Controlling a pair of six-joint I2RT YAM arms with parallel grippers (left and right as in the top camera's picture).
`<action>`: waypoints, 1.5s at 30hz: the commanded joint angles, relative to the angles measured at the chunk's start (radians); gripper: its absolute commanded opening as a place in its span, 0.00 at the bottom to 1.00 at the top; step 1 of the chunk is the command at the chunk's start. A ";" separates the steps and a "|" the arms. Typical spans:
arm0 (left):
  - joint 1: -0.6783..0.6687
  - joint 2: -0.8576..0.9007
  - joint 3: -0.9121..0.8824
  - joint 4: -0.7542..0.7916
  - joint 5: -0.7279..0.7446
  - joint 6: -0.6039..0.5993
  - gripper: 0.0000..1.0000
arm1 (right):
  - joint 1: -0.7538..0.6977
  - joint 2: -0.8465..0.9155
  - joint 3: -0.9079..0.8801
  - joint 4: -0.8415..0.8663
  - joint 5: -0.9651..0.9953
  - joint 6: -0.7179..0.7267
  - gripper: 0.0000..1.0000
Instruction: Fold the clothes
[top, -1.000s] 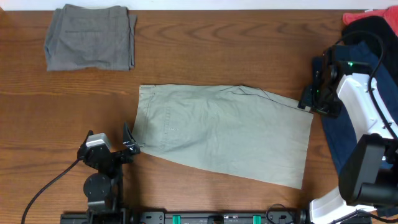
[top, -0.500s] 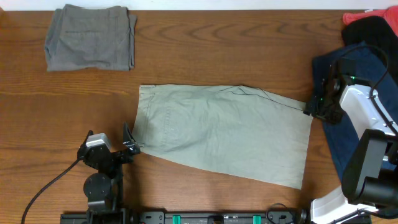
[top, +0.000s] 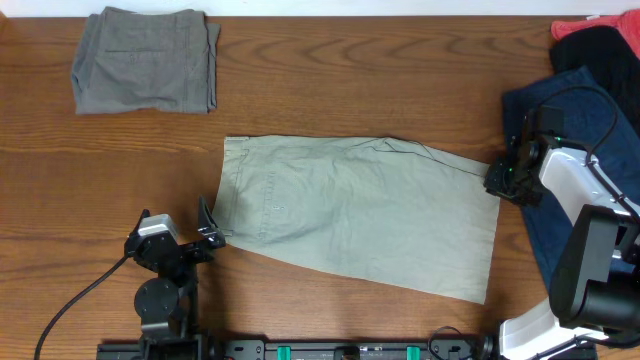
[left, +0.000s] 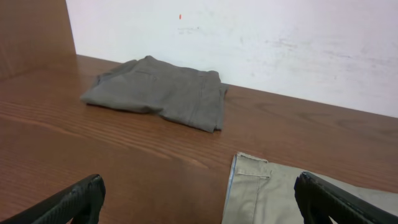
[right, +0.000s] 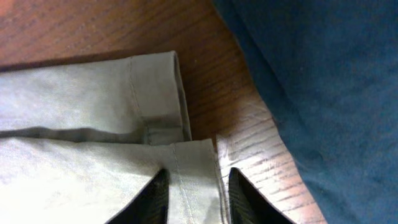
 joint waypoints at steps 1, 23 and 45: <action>0.000 -0.005 -0.028 -0.024 -0.011 0.016 0.98 | -0.005 0.008 -0.004 0.017 -0.003 0.000 0.22; 0.000 -0.005 -0.028 -0.024 -0.011 0.016 0.98 | -0.005 0.005 0.053 0.037 0.005 0.000 0.01; 0.000 -0.005 -0.028 -0.024 -0.011 0.016 0.98 | 0.015 -0.127 0.117 -0.024 -0.003 -0.018 0.01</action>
